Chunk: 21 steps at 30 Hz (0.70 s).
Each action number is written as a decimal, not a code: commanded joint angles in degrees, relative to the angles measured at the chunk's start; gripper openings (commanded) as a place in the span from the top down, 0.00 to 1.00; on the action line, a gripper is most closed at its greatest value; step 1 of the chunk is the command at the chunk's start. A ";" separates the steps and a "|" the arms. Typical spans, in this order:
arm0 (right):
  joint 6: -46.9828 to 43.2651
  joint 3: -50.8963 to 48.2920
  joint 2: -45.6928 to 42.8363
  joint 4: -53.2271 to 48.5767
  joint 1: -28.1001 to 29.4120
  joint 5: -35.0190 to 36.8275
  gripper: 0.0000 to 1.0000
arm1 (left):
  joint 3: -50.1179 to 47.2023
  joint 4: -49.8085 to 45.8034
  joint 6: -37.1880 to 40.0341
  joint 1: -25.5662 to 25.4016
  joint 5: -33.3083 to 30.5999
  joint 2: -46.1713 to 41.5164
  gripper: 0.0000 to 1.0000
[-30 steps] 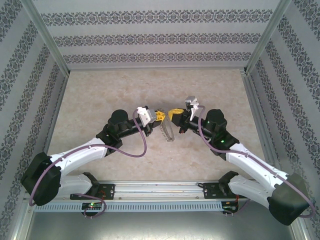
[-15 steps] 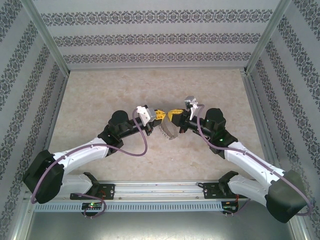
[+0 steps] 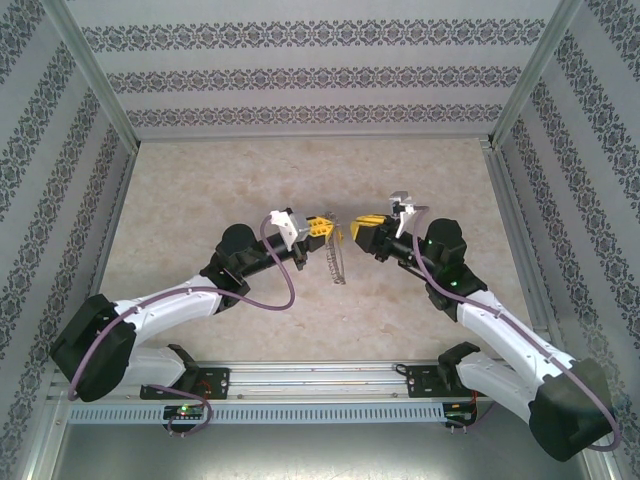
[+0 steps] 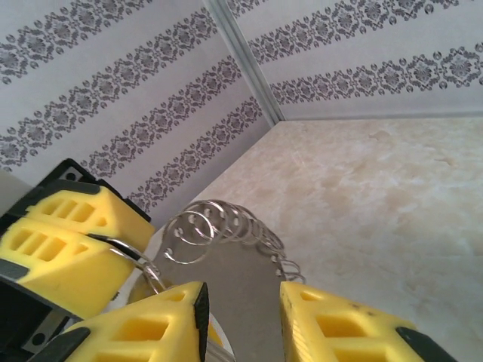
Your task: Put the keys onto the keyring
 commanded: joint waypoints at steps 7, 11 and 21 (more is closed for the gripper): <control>4.47 0.01 -0.11 5.90 -0.20 -4.76 0.67 | -1.48 9.86 -8.95 2.89 4.89 0.43 1.00; 5.79 -0.33 1.07 9.18 0.35 -7.52 0.67 | -1.61 11.11 -12.03 4.40 6.42 0.93 1.00; 5.35 -0.51 5.44 12.28 3.56 -7.30 0.56 | -1.59 13.89 -20.51 7.15 7.49 2.03 1.00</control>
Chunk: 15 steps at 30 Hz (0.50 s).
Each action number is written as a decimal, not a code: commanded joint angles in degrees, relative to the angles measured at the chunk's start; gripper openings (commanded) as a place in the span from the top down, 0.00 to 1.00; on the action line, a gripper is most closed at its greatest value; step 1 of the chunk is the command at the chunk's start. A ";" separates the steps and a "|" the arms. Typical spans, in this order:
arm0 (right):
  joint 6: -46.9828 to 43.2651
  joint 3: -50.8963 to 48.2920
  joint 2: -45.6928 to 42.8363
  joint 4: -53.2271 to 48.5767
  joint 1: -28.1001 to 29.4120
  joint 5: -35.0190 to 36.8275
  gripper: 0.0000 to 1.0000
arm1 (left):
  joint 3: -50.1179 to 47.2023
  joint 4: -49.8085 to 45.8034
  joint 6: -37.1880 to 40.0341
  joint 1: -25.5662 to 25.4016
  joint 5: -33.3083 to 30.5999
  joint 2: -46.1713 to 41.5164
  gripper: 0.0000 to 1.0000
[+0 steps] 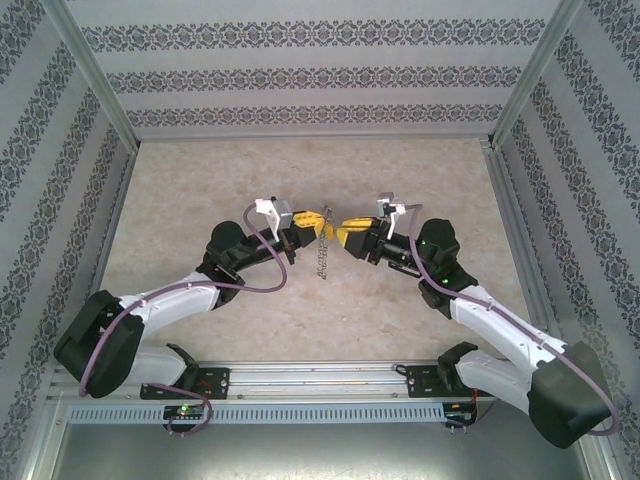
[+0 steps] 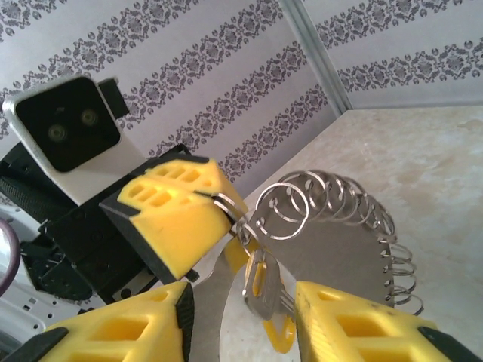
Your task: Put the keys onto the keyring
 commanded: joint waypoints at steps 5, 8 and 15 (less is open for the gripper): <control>0.29 -0.38 3.02 5.86 0.87 0.05 0.52 | 0.82 5.88 -8.21 1.99 2.52 0.55 1.00; 0.41 0.00 3.91 6.66 1.08 0.16 0.50 | 1.31 5.10 -9.25 2.07 2.92 0.74 1.00; 0.43 1.31 6.26 8.16 2.04 0.54 0.43 | 1.35 9.56 -13.48 2.17 4.02 3.14 1.00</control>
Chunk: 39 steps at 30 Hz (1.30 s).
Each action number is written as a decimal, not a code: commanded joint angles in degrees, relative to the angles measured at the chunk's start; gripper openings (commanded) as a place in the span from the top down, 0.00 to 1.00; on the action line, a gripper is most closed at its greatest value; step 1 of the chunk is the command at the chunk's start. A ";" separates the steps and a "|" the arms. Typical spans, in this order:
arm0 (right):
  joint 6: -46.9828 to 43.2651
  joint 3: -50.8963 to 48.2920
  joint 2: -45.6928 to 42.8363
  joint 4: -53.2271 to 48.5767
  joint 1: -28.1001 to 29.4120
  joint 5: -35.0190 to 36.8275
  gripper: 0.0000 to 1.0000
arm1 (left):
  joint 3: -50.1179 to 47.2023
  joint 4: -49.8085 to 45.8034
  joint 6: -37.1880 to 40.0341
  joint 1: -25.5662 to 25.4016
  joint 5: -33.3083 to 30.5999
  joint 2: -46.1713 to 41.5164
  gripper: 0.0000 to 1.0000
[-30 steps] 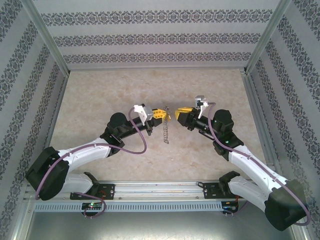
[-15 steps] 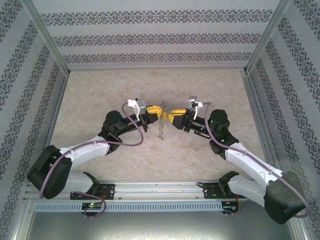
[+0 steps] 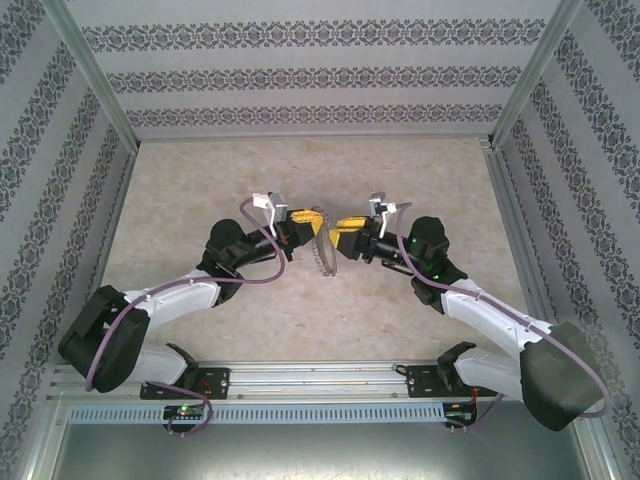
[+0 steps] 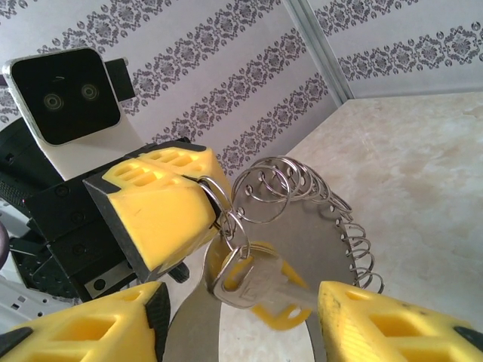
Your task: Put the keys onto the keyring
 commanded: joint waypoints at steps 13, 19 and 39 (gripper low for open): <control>0.34 1.41 2.96 4.70 1.37 0.51 0.43 | 0.92 21.75 -14.49 3.72 4.78 7.64 1.00; -0.16 0.79 -1.60 1.91 -0.58 1.56 0.43 | 1.33 21.31 -15.19 4.49 6.27 7.96 1.00; 1.78 4.04 3.87 6.15 -0.95 -1.62 0.44 | 5.36 22.15 -20.58 5.11 11.90 10.72 1.00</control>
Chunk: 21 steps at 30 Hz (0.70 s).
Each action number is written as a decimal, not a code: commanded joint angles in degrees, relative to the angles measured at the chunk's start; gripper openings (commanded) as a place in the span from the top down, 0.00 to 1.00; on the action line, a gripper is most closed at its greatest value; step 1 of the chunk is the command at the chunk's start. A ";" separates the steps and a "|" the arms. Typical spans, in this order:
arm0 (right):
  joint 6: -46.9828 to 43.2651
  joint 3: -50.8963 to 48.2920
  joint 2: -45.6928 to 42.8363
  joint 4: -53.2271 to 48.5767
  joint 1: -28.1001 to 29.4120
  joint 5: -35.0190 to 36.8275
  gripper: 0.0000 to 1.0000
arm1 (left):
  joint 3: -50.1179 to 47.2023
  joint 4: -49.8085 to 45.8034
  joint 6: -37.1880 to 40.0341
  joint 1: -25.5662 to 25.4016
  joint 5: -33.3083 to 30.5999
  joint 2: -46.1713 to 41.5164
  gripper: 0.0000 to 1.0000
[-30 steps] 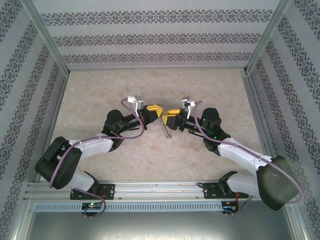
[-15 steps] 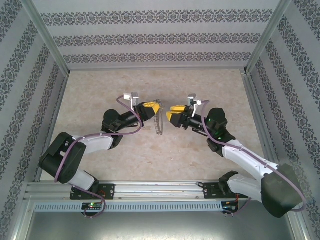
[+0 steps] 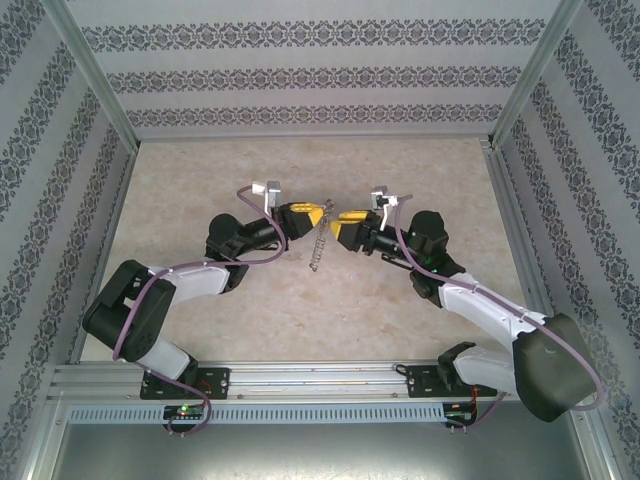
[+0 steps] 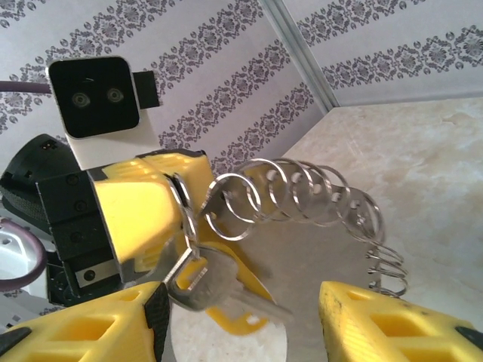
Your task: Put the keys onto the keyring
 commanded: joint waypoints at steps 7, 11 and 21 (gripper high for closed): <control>0.20 2.60 2.64 4.90 1.88 -0.85 0.43 | 3.11 5.51 -2.50 0.62 2.60 0.64 1.00; 0.13 2.44 3.76 5.47 1.87 -0.56 0.46 | 3.31 5.49 -2.76 0.63 2.69 0.66 1.00; -0.04 1.11 2.77 5.27 2.13 -0.91 0.81 | 3.30 5.58 -2.71 0.71 2.13 0.72 1.00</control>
